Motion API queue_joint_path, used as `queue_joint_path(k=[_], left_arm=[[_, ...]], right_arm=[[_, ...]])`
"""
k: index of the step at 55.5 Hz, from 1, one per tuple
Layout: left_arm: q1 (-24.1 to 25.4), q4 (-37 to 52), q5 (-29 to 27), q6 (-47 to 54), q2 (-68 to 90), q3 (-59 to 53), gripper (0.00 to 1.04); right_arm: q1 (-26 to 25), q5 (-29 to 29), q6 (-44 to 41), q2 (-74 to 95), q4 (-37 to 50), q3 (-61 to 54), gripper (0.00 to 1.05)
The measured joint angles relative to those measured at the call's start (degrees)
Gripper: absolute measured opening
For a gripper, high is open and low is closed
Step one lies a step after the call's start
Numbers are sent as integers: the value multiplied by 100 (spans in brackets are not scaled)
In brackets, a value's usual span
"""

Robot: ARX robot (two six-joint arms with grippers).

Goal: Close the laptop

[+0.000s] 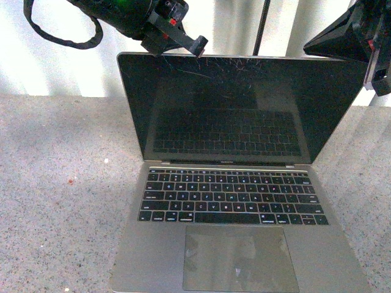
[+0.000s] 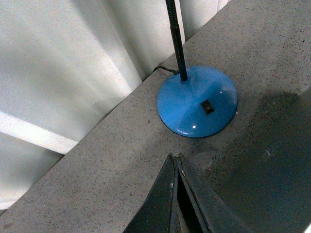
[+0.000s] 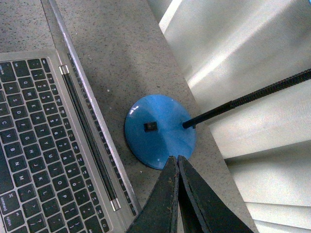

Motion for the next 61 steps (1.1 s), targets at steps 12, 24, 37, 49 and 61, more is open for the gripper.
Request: queue_joint_path(k=[12,24,37,49,61], left_arm=[[-2,-59,66,76,-31,-35,4],[-24,-181,170,122,-87,-116,4],[-26,-181,192,142,-98,-267,4],[-26,-216,199,153,-164,-450,4],[-7,-334,275,210,-457,-960,4]], right_arm=[[0,-4,-33,0,-61,0,3],[9,-52,-109,-2,-232,-59,3],[81,-55,-350,-87,-413,-446,3],[118,-50,-452,-140,-409,-645,3],[157,-4,-527,-146,-409,-688,3]])
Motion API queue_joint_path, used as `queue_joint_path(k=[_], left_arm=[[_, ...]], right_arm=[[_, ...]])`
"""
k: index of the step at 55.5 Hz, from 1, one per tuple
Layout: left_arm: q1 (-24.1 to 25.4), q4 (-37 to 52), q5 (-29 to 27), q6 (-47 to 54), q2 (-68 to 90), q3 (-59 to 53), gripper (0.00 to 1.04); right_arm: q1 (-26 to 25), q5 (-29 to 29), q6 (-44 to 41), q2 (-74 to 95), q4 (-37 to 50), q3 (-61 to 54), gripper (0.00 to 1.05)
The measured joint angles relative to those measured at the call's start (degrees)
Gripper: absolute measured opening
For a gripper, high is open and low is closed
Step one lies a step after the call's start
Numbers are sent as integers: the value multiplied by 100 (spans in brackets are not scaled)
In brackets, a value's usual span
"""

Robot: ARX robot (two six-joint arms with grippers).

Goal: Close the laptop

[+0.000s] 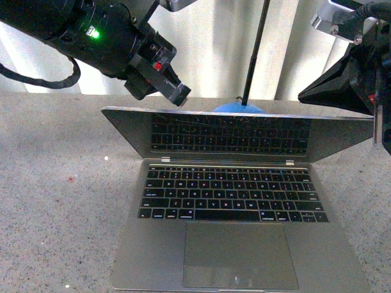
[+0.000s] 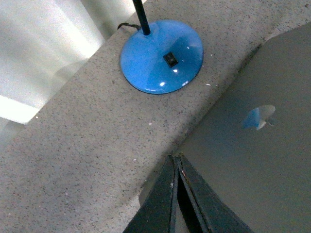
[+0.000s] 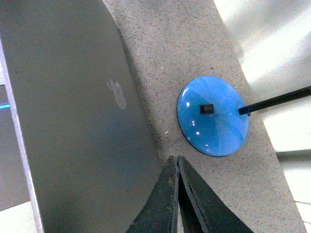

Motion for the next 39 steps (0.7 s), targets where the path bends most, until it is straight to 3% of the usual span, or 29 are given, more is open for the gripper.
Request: queue_joint_path(k=[39], left_arm=[[-11,243,55,-136,-50,-505,4]], right_arm=[[74,92,-240,24,-197,-179,3]])
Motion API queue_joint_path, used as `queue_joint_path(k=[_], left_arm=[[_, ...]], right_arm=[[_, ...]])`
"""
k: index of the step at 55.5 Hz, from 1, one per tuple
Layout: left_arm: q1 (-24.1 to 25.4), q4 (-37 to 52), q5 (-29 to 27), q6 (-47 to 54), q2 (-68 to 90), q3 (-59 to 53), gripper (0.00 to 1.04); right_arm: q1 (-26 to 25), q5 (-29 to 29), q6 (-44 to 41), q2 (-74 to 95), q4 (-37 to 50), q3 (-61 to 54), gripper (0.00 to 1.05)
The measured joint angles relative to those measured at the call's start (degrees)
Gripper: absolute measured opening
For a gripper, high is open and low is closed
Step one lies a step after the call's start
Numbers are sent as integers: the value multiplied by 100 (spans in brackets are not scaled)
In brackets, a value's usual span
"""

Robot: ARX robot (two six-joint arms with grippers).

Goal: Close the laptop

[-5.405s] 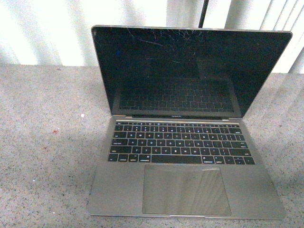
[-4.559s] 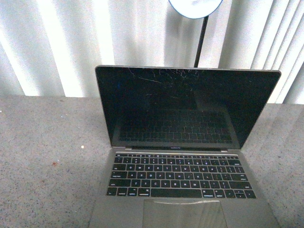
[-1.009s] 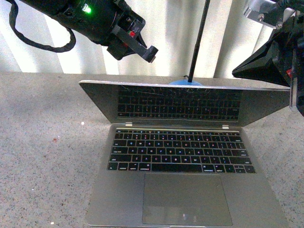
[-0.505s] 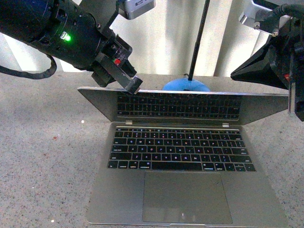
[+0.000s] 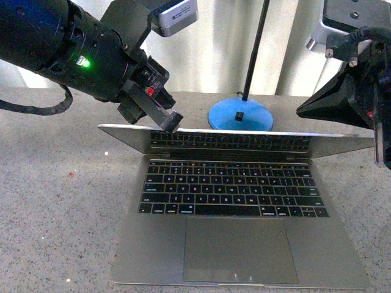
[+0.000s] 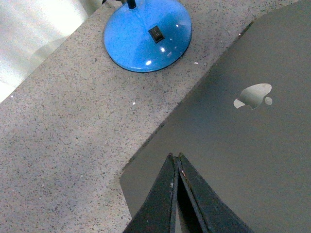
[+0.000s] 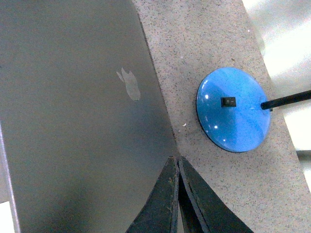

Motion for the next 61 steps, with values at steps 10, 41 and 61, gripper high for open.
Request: queue_joint_path(k=[10,41,61], left_arm=[[-7,66,42,-24,2,-70,4],[-24,258,157,-87,184,-356,4],[17,413,258,-151,227,-527,4]], right_arm=[[31,13,-61,22,-31,-63,3],[140,15,-136,125,-20,-203,3],[203,42,-151,234,15,-223,3]])
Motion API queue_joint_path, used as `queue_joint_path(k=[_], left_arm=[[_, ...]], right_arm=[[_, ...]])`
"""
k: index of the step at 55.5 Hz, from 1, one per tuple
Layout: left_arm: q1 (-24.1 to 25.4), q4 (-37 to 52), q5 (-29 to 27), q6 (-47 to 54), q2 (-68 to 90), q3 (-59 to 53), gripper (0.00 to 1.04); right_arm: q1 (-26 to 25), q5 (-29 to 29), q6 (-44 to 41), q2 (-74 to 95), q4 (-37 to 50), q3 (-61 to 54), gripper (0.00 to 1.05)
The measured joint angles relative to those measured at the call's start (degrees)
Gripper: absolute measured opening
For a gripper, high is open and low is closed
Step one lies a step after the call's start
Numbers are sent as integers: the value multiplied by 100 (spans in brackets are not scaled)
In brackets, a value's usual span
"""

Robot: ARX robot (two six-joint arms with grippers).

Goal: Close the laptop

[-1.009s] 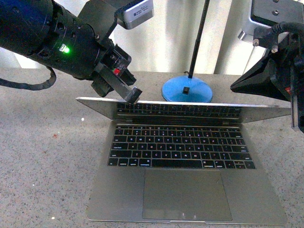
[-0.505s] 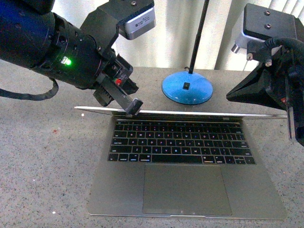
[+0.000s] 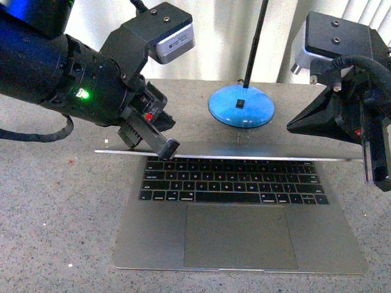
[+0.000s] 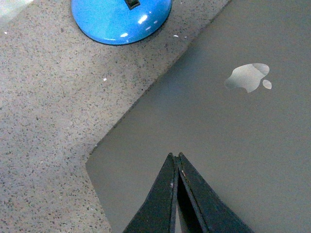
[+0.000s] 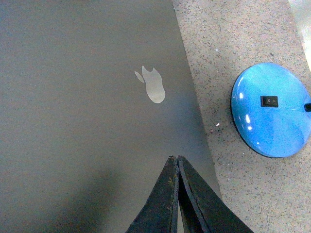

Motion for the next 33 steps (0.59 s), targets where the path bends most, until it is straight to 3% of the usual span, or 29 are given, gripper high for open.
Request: queue_joint_path(k=[33], left_arm=[[17,223,42,-72,85,-297,4]], right_arm=[[85,48,-72,98,98,-216,3]])
